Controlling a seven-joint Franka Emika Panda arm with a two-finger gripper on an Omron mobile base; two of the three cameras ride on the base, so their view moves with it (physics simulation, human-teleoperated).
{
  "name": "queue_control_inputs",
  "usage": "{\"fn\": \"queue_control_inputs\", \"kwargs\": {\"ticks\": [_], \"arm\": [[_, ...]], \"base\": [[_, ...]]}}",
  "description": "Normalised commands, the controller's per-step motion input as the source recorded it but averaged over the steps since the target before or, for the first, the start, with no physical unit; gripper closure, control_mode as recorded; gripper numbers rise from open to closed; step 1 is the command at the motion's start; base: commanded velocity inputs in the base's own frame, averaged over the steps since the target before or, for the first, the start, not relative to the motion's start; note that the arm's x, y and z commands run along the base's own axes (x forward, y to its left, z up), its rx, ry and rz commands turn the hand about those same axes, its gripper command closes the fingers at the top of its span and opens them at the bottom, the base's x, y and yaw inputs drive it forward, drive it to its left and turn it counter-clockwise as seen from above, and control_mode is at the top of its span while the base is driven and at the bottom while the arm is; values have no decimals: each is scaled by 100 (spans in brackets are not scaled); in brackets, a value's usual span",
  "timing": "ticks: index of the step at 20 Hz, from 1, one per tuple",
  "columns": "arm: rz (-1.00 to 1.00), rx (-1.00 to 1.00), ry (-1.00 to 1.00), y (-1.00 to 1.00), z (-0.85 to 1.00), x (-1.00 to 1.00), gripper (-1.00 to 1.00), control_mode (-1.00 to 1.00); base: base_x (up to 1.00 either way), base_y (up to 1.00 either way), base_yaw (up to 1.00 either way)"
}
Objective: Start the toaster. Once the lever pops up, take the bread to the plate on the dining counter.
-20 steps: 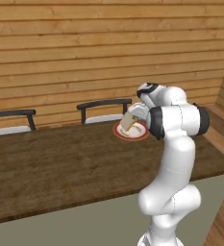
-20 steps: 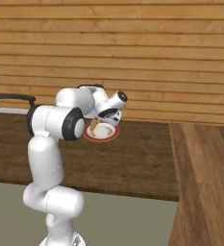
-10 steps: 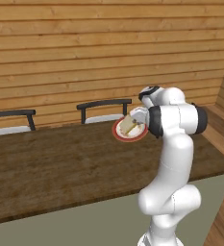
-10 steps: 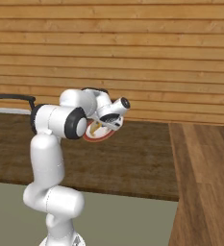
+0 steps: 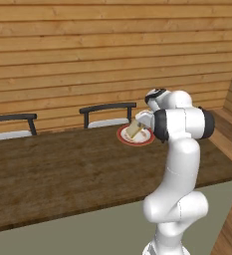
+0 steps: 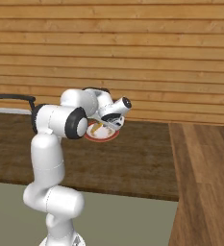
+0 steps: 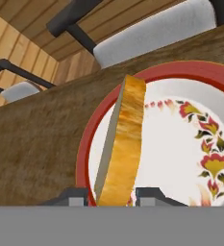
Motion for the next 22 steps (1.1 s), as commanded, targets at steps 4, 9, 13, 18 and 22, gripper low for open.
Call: {"fn": "queue_control_inputs", "kwargs": {"ticks": [4, 9, 13, 18, 22], "arm": [[0, -2, 2, 0, 1, 0, -100, -100], [-1, -3, 0, 0, 15, 0, -100, -100], [-1, -10, 0, 0, 45, 0, -100, -100], [0, -14, 0, 0, 36, -3, -100, -100], [0, -21, 0, 0, 57, -7, -100, -100]], "base": [[0, 0, 0], [0, 0, 0], [0, 0, 0], [0, 0, 0], [0, 0, 0]]}}
